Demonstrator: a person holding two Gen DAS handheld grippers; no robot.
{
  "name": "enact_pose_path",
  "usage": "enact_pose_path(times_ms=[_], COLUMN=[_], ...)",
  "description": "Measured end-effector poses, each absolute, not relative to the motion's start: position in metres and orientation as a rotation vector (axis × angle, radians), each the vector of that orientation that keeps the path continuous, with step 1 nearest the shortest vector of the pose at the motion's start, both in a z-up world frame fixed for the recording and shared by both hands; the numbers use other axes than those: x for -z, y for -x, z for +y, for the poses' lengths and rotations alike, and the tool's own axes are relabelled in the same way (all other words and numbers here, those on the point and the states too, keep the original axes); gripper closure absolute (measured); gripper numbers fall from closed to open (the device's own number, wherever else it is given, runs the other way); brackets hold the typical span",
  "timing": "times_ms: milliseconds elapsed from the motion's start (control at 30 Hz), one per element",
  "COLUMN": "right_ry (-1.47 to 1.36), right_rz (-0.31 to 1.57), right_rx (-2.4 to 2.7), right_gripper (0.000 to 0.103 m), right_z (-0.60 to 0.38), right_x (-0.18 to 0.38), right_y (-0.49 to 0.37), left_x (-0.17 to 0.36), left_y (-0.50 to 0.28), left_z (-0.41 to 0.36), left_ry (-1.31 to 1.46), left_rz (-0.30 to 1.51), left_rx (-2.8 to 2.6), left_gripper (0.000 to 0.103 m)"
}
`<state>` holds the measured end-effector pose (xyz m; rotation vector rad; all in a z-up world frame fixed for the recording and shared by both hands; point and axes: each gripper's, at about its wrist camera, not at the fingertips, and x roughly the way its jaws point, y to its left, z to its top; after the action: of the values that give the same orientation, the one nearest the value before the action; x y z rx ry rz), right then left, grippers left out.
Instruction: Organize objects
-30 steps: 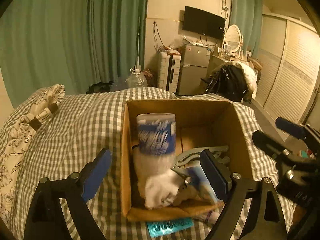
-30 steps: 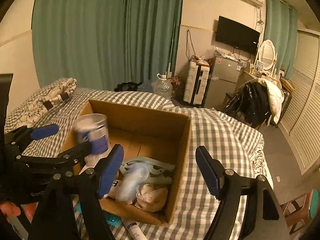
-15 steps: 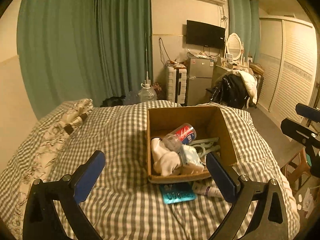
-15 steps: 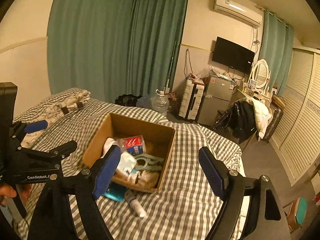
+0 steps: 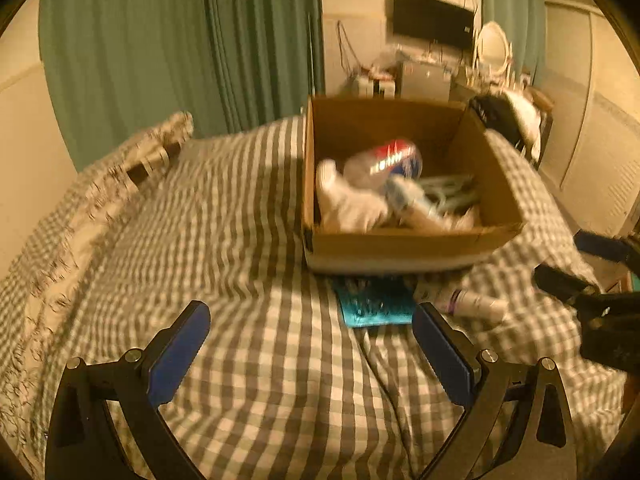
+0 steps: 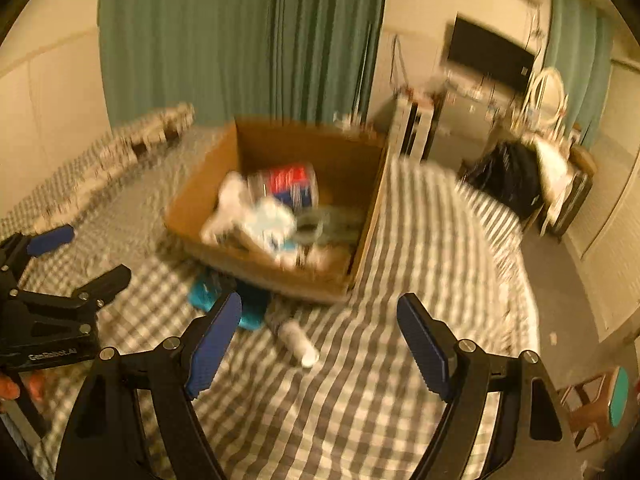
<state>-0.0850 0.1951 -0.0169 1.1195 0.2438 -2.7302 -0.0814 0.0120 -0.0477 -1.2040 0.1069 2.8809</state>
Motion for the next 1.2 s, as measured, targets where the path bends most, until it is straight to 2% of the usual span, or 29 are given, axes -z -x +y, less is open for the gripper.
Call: enact_pose_path(times_ms=[167, 300, 400, 433, 500, 533, 567, 667, 900, 1200], right_ry=[-1.311, -1.409, -1.456, -1.464, -1.480, -1.487, -1.488, -1.459, -1.369, -1.333], right_rz=[0.247, 0.283, 0.345, 0.367, 0.419, 0.446, 0.470, 0.505, 0.394, 0.242], right_rx=[2.633, 2.565, 2.520, 2.511, 2.492, 2.480, 2.473, 2.469, 2.563, 2.611], right_gripper=[0.023, 0.024, 0.032, 0.036, 0.050, 0.063, 0.070, 0.078, 0.081, 0.081], right_z=[0.189, 0.181, 0.172, 0.170, 0.164, 0.161, 0.158, 0.155, 0.185, 0.217], right_x=[0.081, 0.111, 0.126, 0.128, 0.133, 0.136, 0.137, 0.134, 0.101, 0.087], right_y=[0.120, 0.139, 0.148, 0.150, 0.153, 0.152, 0.150, 0.141, 0.107, 0.094], left_x=[0.072, 0.083, 0.091, 0.093, 0.095, 0.095, 0.094, 0.094, 0.100, 0.141], left_y=[0.097, 0.106, 0.109, 0.110, 0.109, 0.108, 0.108, 0.107, 0.102, 0.123], left_z=[0.015, 0.010, 0.010, 0.010, 0.011, 0.012, 0.012, 0.014, 0.035, 0.091], left_ry=[1.287, 1.359, 1.391, 1.399, 1.407, 1.405, 1.403, 1.411, 1.428, 1.471], left_rz=[0.139, 0.079, 0.062, 0.063, 0.070, 0.070, 0.069, 0.079, 0.170, 0.586], left_rx=[-2.853, -2.817, -2.788, -2.783, -2.781, -2.780, -2.780, -2.779, -2.774, -2.703], left_gripper=[0.000, 0.000, 0.000, 0.000, 0.000, 0.000, 0.000, 0.000, 0.000, 0.000])
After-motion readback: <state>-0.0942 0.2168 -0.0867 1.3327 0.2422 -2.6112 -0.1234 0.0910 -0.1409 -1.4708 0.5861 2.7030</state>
